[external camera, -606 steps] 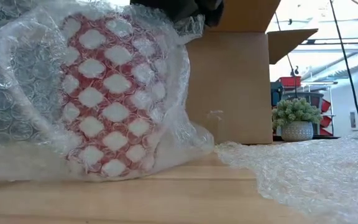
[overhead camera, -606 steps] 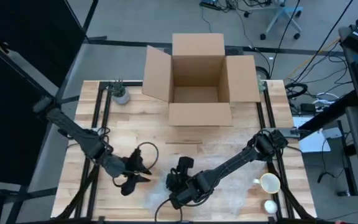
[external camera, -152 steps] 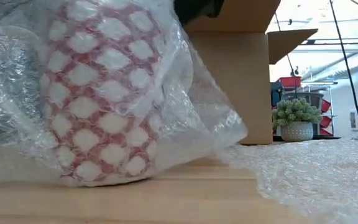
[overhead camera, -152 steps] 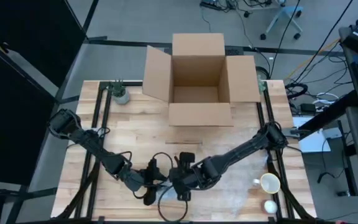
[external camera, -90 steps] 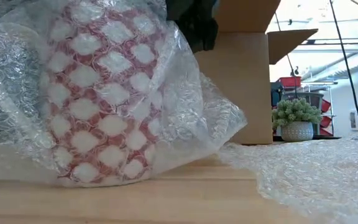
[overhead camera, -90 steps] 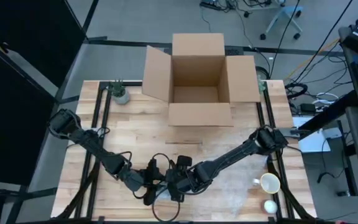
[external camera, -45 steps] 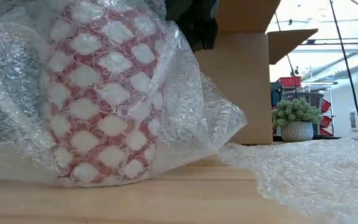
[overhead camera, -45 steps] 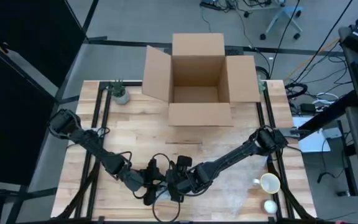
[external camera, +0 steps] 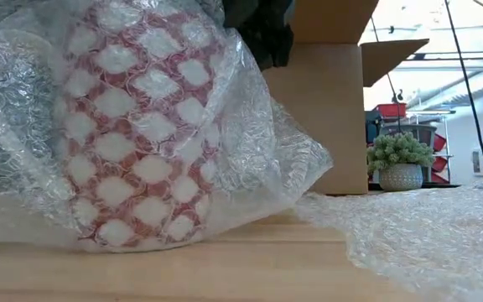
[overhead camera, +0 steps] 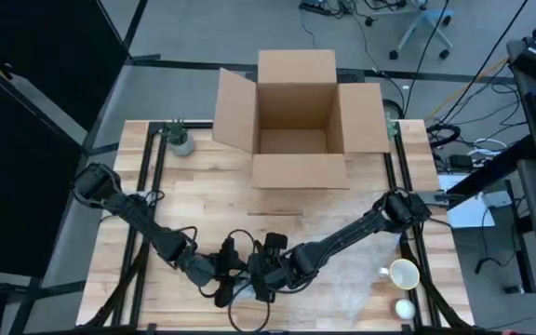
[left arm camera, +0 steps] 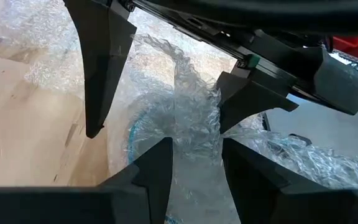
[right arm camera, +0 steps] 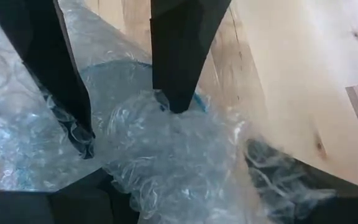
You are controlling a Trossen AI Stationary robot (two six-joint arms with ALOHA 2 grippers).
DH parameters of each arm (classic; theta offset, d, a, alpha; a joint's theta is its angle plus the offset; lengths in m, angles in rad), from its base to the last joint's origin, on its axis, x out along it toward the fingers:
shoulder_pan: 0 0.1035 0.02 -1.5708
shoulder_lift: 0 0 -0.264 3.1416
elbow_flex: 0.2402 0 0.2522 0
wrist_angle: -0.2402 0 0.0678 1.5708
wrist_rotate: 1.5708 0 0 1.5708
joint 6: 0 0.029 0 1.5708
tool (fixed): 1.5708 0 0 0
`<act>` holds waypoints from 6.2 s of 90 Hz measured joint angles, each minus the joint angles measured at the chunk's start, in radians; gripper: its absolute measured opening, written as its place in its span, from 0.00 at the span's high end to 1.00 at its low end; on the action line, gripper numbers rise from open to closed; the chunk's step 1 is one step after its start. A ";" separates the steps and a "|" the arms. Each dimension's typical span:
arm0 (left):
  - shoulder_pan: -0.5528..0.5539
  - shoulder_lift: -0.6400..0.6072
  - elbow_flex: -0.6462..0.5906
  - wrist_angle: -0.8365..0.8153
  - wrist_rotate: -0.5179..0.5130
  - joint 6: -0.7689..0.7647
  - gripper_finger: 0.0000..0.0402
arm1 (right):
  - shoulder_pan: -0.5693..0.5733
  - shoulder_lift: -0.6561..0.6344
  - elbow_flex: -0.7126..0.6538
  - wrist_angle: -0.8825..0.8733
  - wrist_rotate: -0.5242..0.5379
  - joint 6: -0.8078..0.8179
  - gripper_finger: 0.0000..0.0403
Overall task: Wrap mug
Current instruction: Wrap the red patterned mug with the left transparent bubble wrap
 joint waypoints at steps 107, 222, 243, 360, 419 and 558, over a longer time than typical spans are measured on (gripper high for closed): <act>-0.002 0.000 0.000 0.000 0.000 -0.001 0.68 | 0.000 0.002 -0.001 0.017 0.000 -0.015 0.39; -0.067 -0.328 -0.005 -0.631 0.018 -0.167 0.68 | 0.000 0.002 0.000 0.018 -0.004 -0.017 0.39; -0.144 -0.249 -0.082 -0.388 0.004 -0.198 0.68 | 0.000 0.002 0.000 0.018 -0.004 -0.019 0.39; 0.009 0.025 -0.078 0.195 0.101 -0.053 0.68 | 0.000 -0.016 -0.002 0.017 -0.006 -0.039 0.39; 0.010 0.026 -0.079 0.192 0.096 -0.053 0.68 | -0.001 -0.151 -0.001 -0.103 -0.002 -0.065 0.39; 0.007 0.027 -0.082 0.232 0.105 -0.051 0.68 | -0.028 -0.013 -0.055 0.009 -0.074 0.127 0.48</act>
